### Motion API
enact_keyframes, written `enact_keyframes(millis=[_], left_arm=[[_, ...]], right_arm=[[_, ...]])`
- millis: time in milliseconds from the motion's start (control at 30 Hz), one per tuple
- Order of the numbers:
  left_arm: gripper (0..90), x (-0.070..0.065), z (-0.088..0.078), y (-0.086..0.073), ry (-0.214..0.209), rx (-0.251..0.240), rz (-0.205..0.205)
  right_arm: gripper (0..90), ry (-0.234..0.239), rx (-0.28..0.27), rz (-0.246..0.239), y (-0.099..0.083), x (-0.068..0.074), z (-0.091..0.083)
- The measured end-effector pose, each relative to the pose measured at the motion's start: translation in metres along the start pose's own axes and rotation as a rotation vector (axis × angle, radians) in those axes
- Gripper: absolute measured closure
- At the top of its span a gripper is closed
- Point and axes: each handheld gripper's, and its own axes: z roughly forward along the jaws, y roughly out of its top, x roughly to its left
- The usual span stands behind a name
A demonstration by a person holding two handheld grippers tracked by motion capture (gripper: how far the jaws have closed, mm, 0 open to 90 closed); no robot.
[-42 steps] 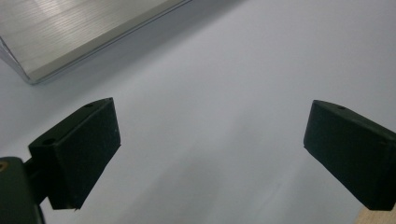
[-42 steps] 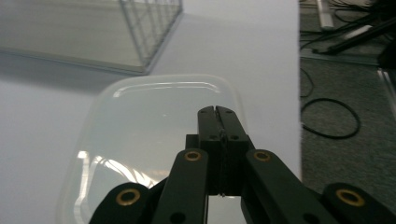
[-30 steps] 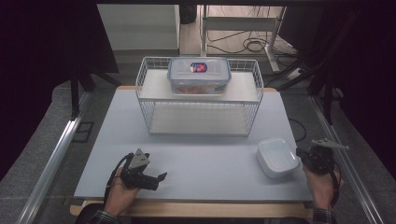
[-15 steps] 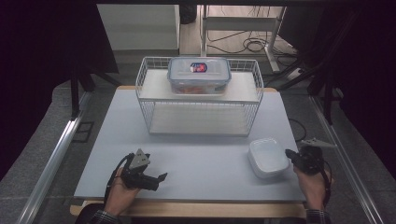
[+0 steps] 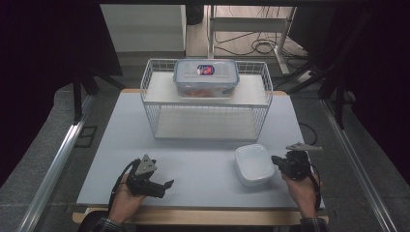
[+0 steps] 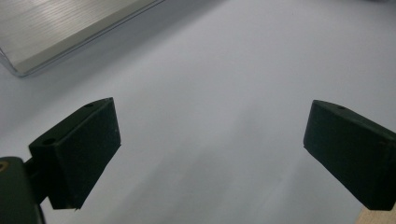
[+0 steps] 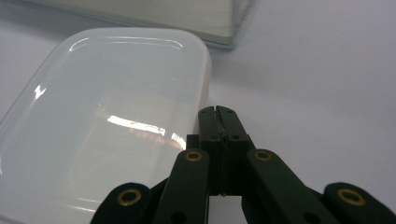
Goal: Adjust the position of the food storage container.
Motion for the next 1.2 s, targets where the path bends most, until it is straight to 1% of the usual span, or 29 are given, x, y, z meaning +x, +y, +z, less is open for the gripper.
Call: enact_keyframes(millis=[67,200,267,333,367,433,533,667,800,833,933,1033,1133,1200], left_arm=[[3.7,0.0,0.0,0.0,-0.001,0.001,0.0],[3.7,-0.002,0.001,0.001,-0.007,0.004,0.0],[3.7,-0.002,0.001,0.001,-0.008,0.006,0.001],[3.7,-0.002,0.001,0.001,-0.007,0.006,0.002],[3.7,-0.002,0.001,0.001,-0.008,0.006,0.001],[3.7,-0.002,0.001,0.001,-0.009,0.003,-0.005],[3.8,-0.001,0.001,0.001,-0.012,0.004,-0.013],[3.8,-0.001,0.002,0.001,-0.014,0.006,-0.017],[3.8,-0.001,0.003,0.001,-0.012,0.007,-0.016],[3.8,-0.001,0.002,0.001,-0.012,0.005,-0.018],[3.9,0.0,0.002,0.001,-0.017,0.003,-0.027],[4.1,0.0,0.003,0.002,-0.019,-0.002,-0.037],[4.2,0.001,0.003,0.003,-0.024,-0.006,-0.044],[4.3,0.002,0.004,0.004,-0.028,-0.006,-0.053]], right_arm=[[89.4,0.023,0.002,-0.015,0.002,0.01,0.005],[89.5,0.062,0.005,-0.025,0.005,0.024,0.013],[89.4,0.089,0.005,-0.031,0.007,0.032,0.018],[89.4,0.097,0.006,-0.049,0.009,0.038,0.021],[89.4,0.088,0.007,-0.058,0.01,0.04,0.021],[89.4,0.073,0.002,-0.075,0.01,0.042,0.017],[89.4,0.065,-0.017,-0.077,0.008,0.041,0.007],[89.3,0.084,-0.023,-0.077,-0.001,0.044,-0.007],[89.4,0.106,-0.029,-0.093,-0.01,0.055,-0.019],[89.4,0.113,-0.033,-0.105,-0.012,0.059,-0.022],[89.3,0.133,-0.024,-0.126,-0.018,0.07,-0.028],[89.3,0.158,0.002,-0.132,-0.024,0.078,-0.029],[89.3,0.183,0.039,-0.13,-0.029,0.082,-0.025],[89.3,0.187,0.058,-0.127,-0.031,0.081,-0.021]])
